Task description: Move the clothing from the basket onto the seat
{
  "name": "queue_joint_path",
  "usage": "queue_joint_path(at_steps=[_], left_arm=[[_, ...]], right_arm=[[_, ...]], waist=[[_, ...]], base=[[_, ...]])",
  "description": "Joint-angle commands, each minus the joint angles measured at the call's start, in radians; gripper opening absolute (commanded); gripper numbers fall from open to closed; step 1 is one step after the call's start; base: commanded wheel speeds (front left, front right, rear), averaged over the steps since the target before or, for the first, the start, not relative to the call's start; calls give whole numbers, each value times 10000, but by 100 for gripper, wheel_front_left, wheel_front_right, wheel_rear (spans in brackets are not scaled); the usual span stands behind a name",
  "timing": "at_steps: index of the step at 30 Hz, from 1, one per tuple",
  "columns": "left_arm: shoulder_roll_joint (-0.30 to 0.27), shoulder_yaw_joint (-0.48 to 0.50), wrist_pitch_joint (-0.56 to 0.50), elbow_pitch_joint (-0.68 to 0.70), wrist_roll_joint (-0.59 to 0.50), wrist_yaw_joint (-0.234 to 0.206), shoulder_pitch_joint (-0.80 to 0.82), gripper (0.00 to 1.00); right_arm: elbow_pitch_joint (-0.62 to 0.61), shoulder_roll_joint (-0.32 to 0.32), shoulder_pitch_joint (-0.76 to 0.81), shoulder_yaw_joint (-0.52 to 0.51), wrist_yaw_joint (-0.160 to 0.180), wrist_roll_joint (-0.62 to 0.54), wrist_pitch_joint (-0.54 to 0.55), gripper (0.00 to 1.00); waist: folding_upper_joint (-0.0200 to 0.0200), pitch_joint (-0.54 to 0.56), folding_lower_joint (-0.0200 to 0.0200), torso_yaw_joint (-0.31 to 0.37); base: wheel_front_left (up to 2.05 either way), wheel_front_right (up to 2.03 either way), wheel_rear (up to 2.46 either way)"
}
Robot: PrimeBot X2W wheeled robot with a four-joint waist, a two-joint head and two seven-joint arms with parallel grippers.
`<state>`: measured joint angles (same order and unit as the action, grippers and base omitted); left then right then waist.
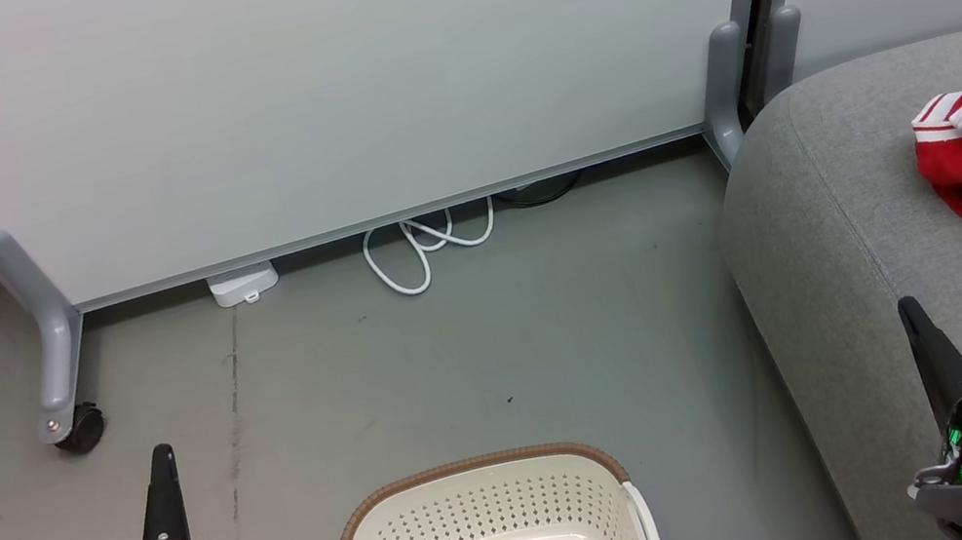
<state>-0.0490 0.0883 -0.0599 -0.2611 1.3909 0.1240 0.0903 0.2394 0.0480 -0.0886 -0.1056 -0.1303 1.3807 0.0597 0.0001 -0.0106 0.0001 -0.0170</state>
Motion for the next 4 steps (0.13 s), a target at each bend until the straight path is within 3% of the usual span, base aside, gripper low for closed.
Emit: queue_joint_path(at_steps=[1,4], left_arm=[[-20,77,-75,95,222,76,198,0],[-20,104,-123,104,468,81,207,0]], right_arm=[[-15,35,-164,-27,-6,267,68,0],[-5,36,-184,-37,-6,513,121,0]], waist=[[-1,4,-1,9],[-1,12,-1,26]], base=[[0,0,0],[0,0,0]])
